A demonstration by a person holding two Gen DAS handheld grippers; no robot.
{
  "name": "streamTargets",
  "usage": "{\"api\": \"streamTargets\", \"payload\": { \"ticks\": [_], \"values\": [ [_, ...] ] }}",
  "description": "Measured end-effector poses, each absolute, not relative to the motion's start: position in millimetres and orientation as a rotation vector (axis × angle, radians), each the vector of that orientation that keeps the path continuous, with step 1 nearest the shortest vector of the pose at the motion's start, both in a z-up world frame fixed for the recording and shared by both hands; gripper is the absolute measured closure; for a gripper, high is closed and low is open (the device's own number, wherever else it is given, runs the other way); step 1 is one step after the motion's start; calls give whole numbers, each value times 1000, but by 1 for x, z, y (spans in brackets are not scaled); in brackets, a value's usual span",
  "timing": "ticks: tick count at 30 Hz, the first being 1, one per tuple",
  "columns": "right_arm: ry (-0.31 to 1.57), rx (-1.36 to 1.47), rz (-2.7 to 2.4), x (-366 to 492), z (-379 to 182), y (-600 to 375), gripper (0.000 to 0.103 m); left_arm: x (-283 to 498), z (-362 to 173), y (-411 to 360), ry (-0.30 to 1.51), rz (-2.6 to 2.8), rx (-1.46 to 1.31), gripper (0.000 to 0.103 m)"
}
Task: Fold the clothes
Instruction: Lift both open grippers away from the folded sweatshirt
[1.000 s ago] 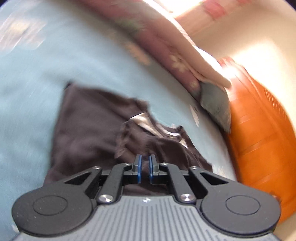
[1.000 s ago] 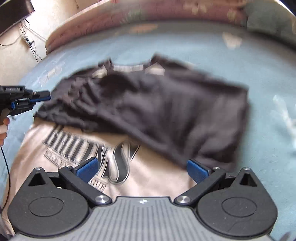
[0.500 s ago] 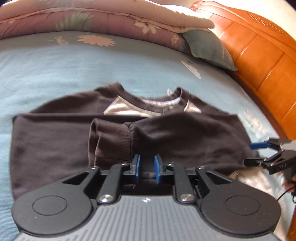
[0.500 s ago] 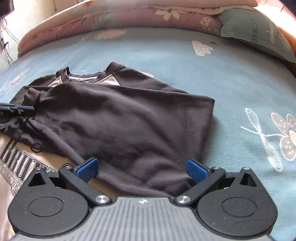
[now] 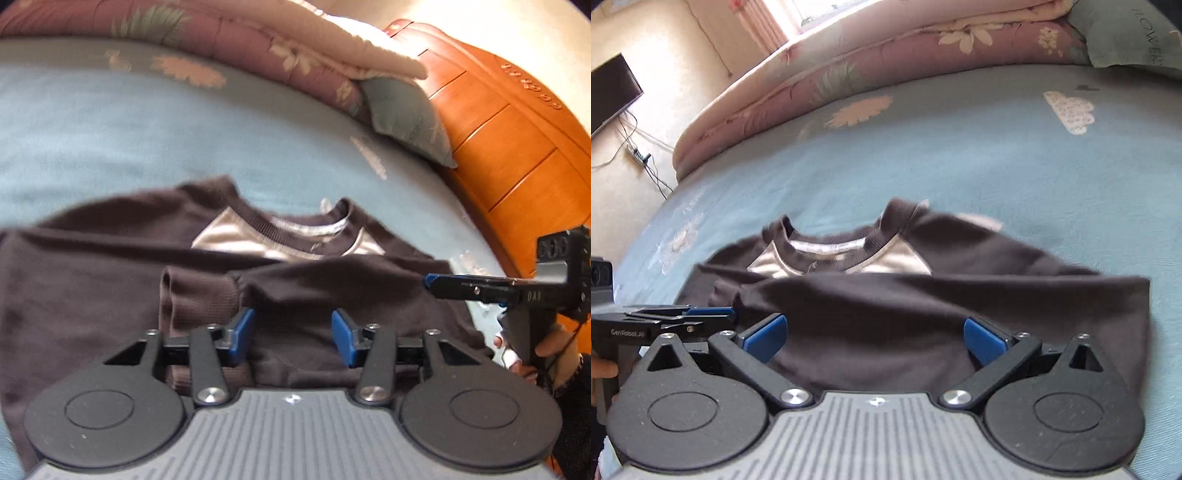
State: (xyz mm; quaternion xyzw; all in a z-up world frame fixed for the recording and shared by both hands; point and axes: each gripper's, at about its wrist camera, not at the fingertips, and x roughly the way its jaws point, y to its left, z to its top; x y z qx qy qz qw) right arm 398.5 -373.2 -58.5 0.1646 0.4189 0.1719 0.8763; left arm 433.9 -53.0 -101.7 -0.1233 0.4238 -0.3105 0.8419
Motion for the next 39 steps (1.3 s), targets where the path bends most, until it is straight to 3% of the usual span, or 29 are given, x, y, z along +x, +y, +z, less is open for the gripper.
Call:
{"api": "streamTargets", "payload": {
  "ticks": [2, 6, 9, 17, 23, 26, 29, 35, 39],
  "values": [
    [875, 415, 413, 408, -58, -370, 0, 437, -99, -56, 889, -649, -240, 39],
    [917, 511, 479, 434, -76, -354, 0, 443, -109, -55, 929, -642, -250, 37],
    [878, 463, 403, 441, -84, -349, 0, 438, -106, -47, 935, -640, -233, 37],
    [876, 284, 241, 394, -38, -365, 0, 416, -81, -54, 865, -618, -85, 35],
    [922, -7, 65, 348, -62, -355, 0, 396, -98, -105, 773, -504, 276, 34],
    [935, -68, 55, 335, -83, -353, 0, 390, -112, -109, 782, -486, 325, 33],
    [955, -33, 49, 328, -69, -360, 0, 382, -91, -98, 807, -485, 271, 33],
    [974, -9, 219, 275, -34, -342, 0, 313, -55, -91, 831, -604, 326, 24],
    [1007, -77, 268, 233, -52, -315, 0, 250, -75, -82, 881, -658, 355, 24]
  ]
}}
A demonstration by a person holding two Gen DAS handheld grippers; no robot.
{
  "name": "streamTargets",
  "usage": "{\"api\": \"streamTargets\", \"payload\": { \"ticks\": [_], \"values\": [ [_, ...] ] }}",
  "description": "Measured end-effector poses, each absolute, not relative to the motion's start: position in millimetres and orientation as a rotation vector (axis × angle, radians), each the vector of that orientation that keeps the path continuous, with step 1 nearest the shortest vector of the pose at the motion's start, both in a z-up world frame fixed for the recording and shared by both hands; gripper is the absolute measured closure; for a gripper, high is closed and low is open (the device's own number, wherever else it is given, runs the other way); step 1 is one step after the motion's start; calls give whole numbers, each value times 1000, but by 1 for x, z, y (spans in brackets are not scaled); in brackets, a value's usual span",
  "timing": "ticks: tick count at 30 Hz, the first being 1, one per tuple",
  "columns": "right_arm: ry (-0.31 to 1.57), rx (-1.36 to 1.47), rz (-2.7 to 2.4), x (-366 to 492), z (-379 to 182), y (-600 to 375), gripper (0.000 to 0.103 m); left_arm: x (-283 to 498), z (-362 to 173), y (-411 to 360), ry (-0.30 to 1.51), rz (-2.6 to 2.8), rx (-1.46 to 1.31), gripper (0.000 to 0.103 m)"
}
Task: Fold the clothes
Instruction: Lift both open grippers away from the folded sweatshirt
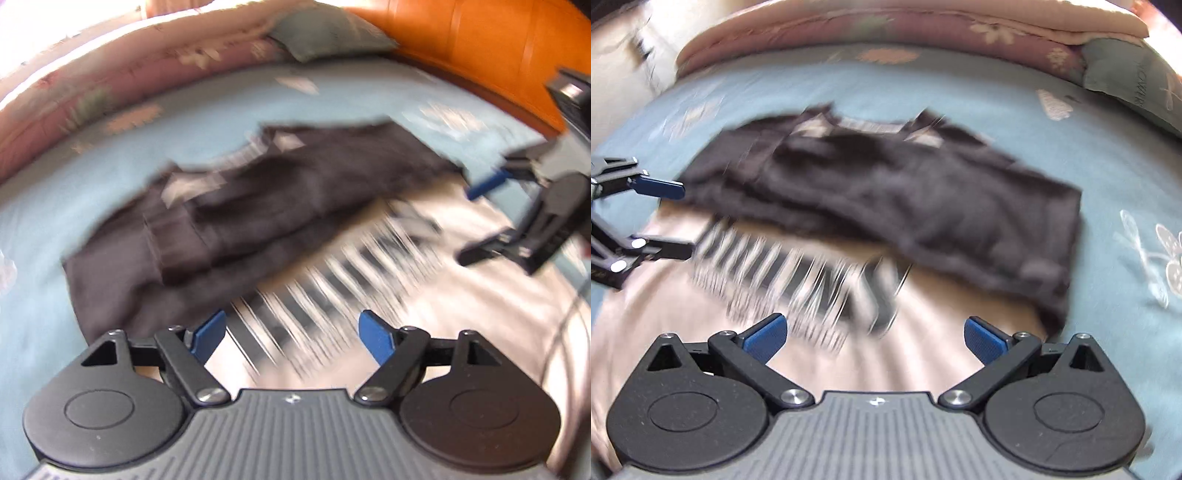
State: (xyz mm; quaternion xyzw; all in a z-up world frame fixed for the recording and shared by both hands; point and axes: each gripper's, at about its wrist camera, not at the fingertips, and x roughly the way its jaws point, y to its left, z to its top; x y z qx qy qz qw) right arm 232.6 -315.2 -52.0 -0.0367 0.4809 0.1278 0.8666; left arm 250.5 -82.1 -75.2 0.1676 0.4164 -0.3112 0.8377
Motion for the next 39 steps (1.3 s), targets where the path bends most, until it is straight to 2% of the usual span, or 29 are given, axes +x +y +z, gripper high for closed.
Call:
{"api": "streamTargets", "payload": {
  "ticks": [3, 5, 8, 13, 18, 25, 31, 36, 39],
  "values": [
    [1044, -107, 248, 205, -71, -301, 0, 214, -100, -71, 947, -641, 356, 24],
    [1035, -118, 227, 184, -77, -295, 0, 191, -108, -58, 930, -607, 338, 18],
    [1030, -63, 195, 151, -79, -302, 0, 161, -105, -38, 951, -597, 280, 13],
    [995, -34, 140, 103, -80, -309, 0, 131, -95, -17, 971, -597, 210, 12],
    [950, -55, 77, 82, -86, -303, 0, 149, -64, -14, 847, -616, 81, 12],
    [929, -29, 22, 71, -87, -299, 0, 214, -108, 4, 933, -467, -108, 15],
    [910, -11, 32, 56, -89, -301, 0, 218, -90, 32, 904, -374, -127, 17],
    [899, -9, 15, 56, -90, -299, 0, 208, -76, 22, 882, -477, -157, 17],
    [897, -9, 16, 56, -90, -299, 0, 189, -80, 3, 908, -555, -84, 17]
  ]
}}
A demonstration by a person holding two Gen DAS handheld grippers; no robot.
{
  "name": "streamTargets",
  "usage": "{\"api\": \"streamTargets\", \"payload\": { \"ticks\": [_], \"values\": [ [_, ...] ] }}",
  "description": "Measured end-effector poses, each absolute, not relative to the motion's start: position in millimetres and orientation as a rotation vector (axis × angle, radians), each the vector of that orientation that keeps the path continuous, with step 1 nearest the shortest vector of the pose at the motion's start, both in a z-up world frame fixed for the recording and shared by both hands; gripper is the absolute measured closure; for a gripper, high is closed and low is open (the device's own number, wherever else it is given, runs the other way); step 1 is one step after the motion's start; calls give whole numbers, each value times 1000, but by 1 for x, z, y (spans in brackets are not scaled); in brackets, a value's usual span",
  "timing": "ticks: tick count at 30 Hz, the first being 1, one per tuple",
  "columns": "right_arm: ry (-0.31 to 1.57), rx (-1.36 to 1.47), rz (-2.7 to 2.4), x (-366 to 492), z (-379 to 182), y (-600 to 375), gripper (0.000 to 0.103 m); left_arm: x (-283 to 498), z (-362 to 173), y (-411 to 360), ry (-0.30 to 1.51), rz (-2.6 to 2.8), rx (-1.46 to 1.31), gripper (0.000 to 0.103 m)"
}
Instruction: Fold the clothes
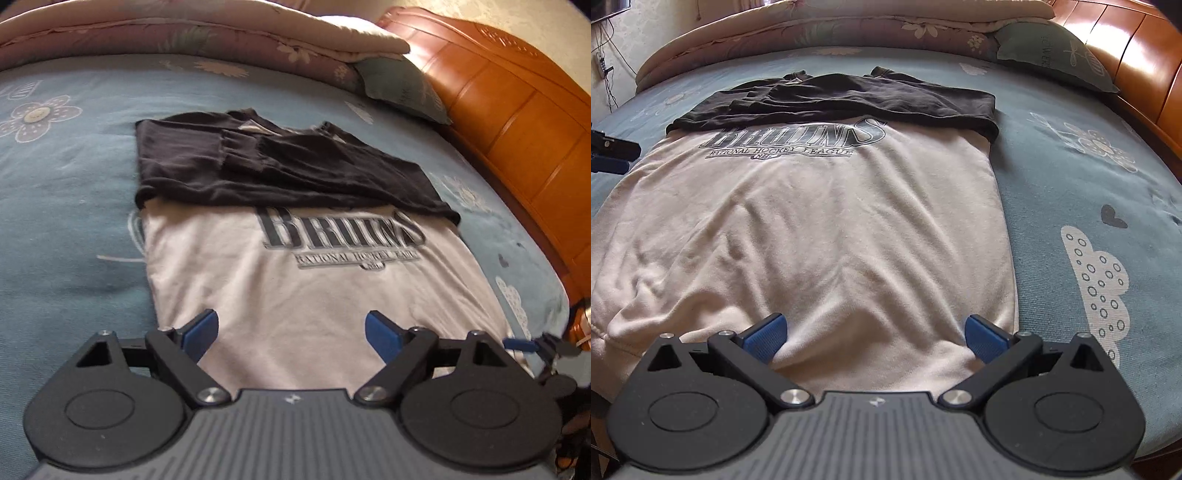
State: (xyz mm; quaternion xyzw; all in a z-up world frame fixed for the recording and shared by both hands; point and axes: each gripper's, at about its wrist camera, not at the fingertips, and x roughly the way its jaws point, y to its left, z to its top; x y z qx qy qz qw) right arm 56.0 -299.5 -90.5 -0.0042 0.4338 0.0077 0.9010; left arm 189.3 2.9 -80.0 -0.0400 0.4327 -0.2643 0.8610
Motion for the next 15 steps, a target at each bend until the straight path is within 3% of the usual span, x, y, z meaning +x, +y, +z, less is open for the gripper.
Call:
{"api": "streamTargets", "payload": {
  "ticks": [5, 8, 15],
  "values": [
    [889, -11, 17, 55, -91, -299, 0, 141, -101, -2, 985, -613, -21, 17],
    [881, -11, 18, 54, -92, -299, 0, 109, -111, 12, 988, -658, -71, 11],
    [884, -19, 21, 55, -92, -299, 0, 84, -86, 1, 983, -706, 55, 11]
  ]
}}
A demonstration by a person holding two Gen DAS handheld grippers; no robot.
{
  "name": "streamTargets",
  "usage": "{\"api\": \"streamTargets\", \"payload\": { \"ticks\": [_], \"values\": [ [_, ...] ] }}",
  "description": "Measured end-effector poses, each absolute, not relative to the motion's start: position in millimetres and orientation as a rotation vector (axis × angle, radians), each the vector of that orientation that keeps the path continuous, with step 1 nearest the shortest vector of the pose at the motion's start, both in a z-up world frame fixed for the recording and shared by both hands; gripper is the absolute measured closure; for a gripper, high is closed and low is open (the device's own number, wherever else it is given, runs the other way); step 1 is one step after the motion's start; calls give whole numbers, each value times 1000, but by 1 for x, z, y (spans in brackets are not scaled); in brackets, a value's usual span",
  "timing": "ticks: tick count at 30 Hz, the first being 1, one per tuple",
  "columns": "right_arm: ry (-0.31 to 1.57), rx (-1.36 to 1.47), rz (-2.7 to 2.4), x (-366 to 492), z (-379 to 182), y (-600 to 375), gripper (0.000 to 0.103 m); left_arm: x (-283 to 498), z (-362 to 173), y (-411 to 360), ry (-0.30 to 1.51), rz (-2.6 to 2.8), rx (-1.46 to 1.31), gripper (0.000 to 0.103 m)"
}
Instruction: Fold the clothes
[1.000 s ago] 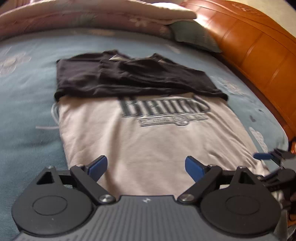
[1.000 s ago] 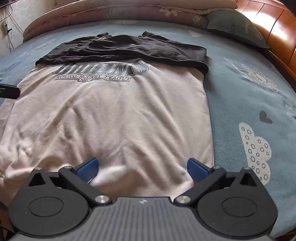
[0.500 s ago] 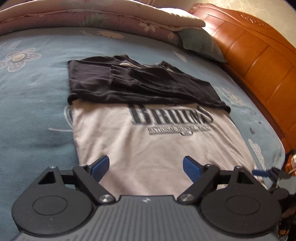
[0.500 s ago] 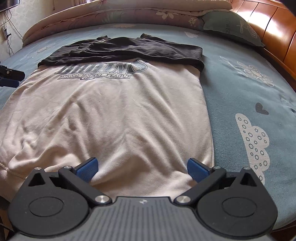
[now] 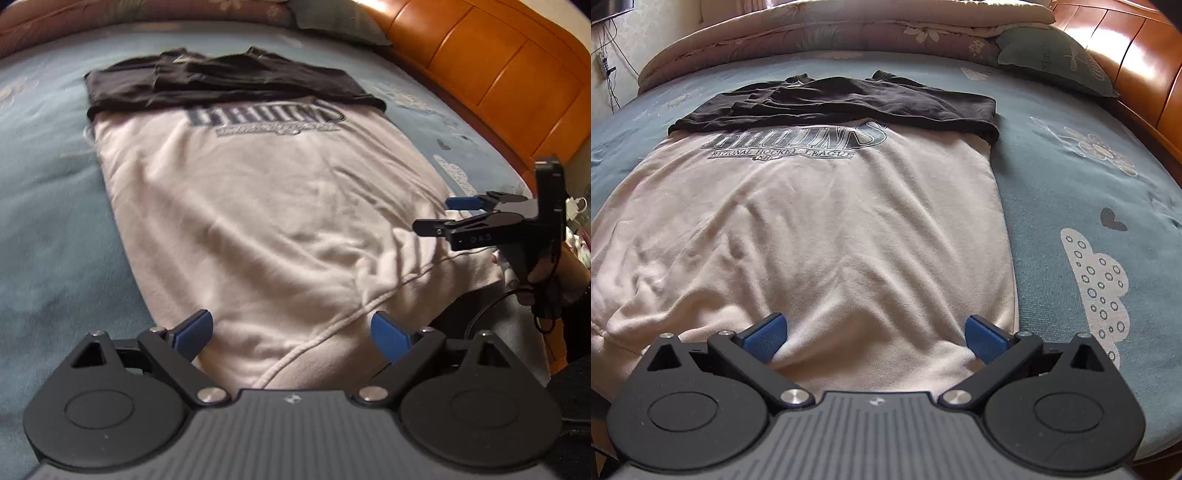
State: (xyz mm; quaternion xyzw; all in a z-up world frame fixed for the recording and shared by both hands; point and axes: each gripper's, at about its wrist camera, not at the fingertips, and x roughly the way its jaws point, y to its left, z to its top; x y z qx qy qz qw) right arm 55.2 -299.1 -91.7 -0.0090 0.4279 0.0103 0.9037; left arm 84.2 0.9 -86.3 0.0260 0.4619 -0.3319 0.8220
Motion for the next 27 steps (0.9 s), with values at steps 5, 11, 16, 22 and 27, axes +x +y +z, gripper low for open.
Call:
{"api": "streamTargets", "payload": {
  "ticks": [5, 11, 16, 22, 27],
  "values": [
    [914, -10, 38, 55, -86, -301, 0, 97, -101, -21, 1042, -678, 85, 11],
    [883, 74, 111, 50, -67, -312, 0, 78, -109, -10, 1033, -682, 65, 7],
    [881, 160, 223, 63, -64, -311, 0, 78, -96, -8, 1025, -697, 44, 7],
    [923, 175, 171, 58, -79, -322, 0, 85, -108, -19, 1044, -702, 36, 5],
    [932, 206, 151, 42, -78, -343, 0, 72, -109, -13, 1016, -723, 38, 4]
  ]
}}
